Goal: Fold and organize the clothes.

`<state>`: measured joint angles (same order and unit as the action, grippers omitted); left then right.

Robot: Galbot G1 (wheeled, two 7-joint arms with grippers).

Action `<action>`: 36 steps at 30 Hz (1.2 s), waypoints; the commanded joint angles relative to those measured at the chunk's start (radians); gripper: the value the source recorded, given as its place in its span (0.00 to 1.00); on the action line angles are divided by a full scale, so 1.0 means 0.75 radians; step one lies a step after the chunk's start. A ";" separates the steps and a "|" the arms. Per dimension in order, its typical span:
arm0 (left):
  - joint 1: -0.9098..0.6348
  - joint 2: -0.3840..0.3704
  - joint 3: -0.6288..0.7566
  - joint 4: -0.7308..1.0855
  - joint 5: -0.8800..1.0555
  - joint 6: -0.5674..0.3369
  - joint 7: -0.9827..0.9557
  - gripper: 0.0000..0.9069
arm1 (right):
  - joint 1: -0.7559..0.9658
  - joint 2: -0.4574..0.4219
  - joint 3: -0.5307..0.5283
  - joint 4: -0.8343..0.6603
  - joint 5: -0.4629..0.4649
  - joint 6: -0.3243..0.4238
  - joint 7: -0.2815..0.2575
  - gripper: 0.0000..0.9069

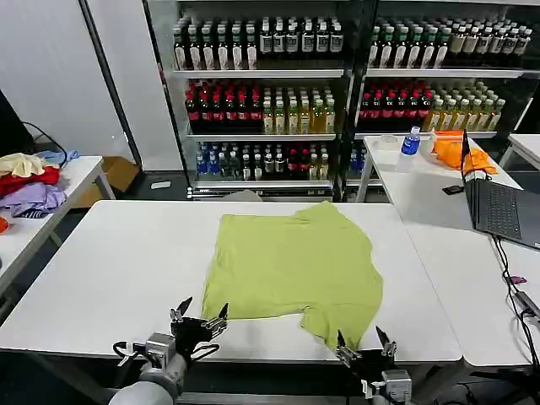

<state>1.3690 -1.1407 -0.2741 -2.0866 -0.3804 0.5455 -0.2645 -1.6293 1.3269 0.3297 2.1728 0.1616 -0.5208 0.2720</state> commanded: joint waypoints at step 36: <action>0.136 0.012 -0.136 -0.157 -0.260 0.040 -0.009 0.06 | -0.165 -0.043 0.080 0.250 0.021 0.041 -0.038 0.00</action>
<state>1.3825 -1.1382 -0.3119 -2.0383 -0.5270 0.5763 -0.2747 -1.7001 1.2993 0.3496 2.2647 0.1784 -0.5027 0.2478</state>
